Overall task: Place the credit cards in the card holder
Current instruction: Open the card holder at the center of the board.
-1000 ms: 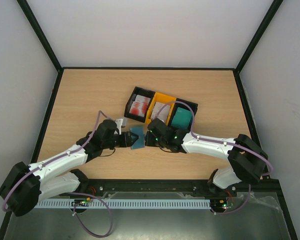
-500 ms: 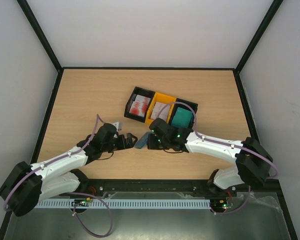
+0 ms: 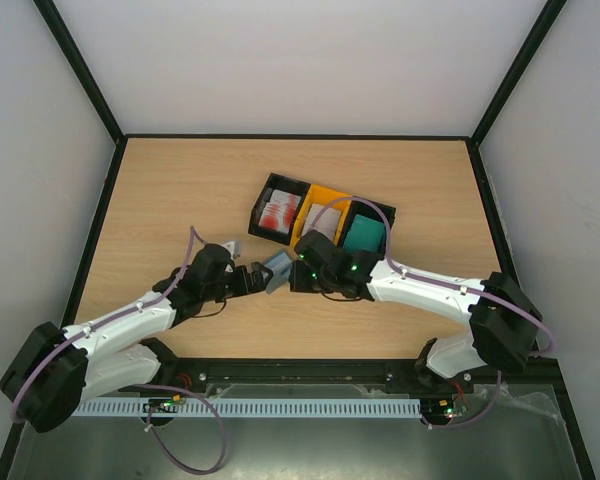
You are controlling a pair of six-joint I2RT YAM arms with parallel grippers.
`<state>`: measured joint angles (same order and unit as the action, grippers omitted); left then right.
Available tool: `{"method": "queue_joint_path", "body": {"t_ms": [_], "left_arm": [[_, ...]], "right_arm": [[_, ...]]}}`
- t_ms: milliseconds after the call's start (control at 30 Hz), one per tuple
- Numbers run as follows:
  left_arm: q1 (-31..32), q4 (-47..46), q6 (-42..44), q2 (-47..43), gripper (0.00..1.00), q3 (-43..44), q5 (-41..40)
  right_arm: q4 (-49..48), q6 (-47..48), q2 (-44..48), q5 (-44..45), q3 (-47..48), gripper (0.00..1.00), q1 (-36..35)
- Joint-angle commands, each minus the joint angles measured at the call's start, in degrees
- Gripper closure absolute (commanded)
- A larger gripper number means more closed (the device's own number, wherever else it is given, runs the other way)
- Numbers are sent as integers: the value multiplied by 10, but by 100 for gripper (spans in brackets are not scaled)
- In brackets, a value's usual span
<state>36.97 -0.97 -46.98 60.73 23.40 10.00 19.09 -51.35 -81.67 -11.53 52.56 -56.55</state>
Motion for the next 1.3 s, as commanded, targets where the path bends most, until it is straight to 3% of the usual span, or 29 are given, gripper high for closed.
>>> {"method": "queue_joint_path", "body": {"t_ms": [0, 367, 533, 767, 833, 933, 1033, 1267], "left_arm": [[-3, -4, 1, 2, 1, 5, -2], [-4, -36, 0, 15, 13, 9, 33], [-3, -63, 3, 54, 30, 24, 67], [-3, -111, -5, 120, 64, 53, 109], [-3, -112, -5, 134, 70, 60, 102], [-3, -118, -3, 161, 70, 62, 98], [-2, -133, -3, 190, 61, 62, 115], [-3, -154, -10, 228, 58, 56, 132]], "right_arm": [[26, 5, 7, 42, -11, 98, -2], [78, 3, 28, 125, -49, 98, 3], [76, 3, 35, 138, -59, 98, 8], [77, 14, 37, 152, -61, 98, 13], [77, 16, 37, 155, -63, 98, 14], [73, 17, 37, 154, -68, 98, 17], [70, 18, 34, 149, -76, 98, 19], [62, 19, 28, 151, -98, 98, 25]]}}
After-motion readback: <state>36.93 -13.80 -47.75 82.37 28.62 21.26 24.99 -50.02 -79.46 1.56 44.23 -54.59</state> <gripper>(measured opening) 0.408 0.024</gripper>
